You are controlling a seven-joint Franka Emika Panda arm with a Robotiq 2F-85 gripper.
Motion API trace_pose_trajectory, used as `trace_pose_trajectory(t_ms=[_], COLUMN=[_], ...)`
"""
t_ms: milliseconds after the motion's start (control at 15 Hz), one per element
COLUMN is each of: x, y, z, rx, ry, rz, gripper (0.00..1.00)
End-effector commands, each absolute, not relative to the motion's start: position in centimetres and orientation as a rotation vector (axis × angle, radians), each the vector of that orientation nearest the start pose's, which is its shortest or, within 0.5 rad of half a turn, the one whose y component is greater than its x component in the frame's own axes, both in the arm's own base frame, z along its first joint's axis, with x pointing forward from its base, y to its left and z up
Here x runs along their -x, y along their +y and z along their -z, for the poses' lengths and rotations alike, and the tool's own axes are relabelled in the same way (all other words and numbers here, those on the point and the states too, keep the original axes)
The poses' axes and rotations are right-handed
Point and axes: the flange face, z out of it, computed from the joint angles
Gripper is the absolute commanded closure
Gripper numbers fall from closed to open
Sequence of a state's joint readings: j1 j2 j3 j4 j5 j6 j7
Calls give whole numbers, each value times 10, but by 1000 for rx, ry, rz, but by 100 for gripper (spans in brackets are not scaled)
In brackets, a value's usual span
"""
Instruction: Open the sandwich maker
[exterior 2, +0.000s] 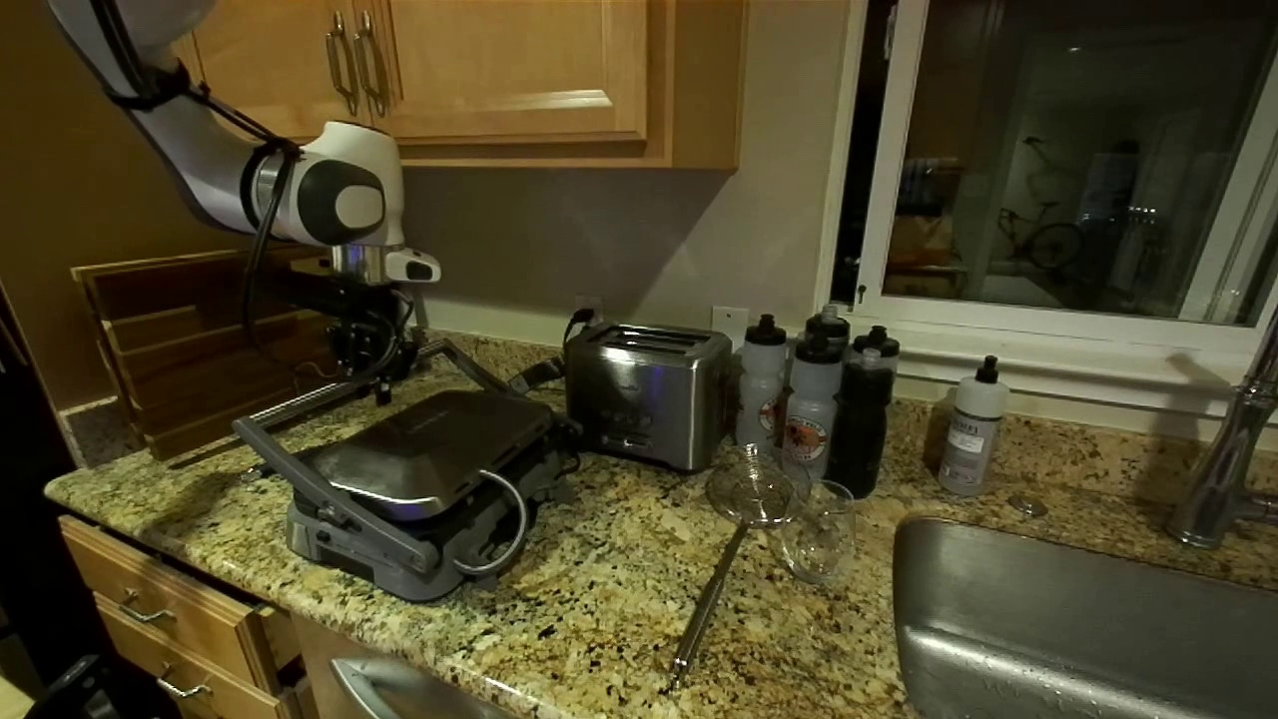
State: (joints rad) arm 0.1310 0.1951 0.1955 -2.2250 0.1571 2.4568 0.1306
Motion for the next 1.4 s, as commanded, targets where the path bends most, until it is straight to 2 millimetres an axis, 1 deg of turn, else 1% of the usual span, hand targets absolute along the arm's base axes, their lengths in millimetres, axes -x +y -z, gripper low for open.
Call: trace_pose_trajectory(t_ms=[0,67,133,267,800,867,1000,1133,1333], x=[-518,-521,-520,-520,-521,-521,-521,-518,-507], y=[179,179,180,180,180,180,178,170,155], z=[-294,-293,-292,-291,-291,-291,-292,-303,-324], rx=[2967,2984,2983,2982,2982,2982,2987,2992,3013], ry=[-166,-137,-149,-153,-152,-152,-160,-166,-185], rz=[43,15,15,13,13,13,10,27,55], gripper=[93,74,81,90,90,97,97,97,97])
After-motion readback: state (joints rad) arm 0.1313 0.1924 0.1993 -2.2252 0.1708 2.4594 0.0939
